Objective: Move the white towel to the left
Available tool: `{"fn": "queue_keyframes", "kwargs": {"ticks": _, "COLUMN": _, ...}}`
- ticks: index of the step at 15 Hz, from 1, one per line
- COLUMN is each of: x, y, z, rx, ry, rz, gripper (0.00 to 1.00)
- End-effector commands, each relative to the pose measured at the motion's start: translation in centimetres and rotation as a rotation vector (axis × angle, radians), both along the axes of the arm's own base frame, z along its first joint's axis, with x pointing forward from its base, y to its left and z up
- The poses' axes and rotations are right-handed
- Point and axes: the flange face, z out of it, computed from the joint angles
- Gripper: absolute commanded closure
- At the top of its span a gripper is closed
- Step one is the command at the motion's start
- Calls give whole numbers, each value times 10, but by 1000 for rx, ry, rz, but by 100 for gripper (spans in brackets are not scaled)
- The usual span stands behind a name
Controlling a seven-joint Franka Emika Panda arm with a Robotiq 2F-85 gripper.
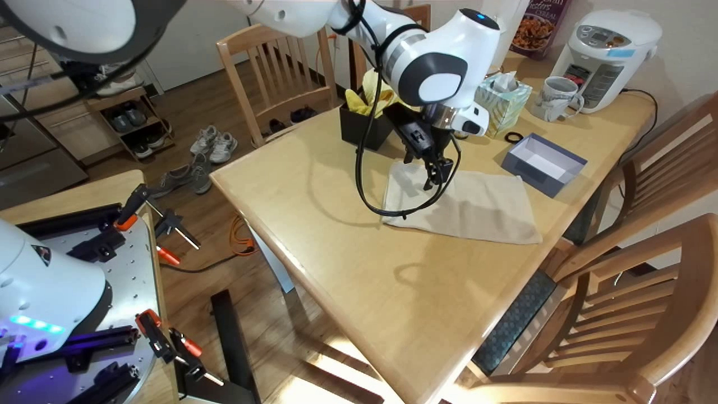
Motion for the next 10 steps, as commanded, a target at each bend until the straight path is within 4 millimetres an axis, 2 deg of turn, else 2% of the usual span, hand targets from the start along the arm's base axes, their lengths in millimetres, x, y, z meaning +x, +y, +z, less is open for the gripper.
{"fn": "queue_keyframes", "kwargs": {"ticks": 1, "x": 1, "y": -4, "z": -16, "rx": 31, "ry": -37, "rz": 16, "gripper": 0}}
{"fn": "queue_keyframes", "kwargs": {"ticks": 10, "x": -17, "y": -18, "z": -65, "rx": 24, "ry": -69, "rz": 1, "gripper": 0}}
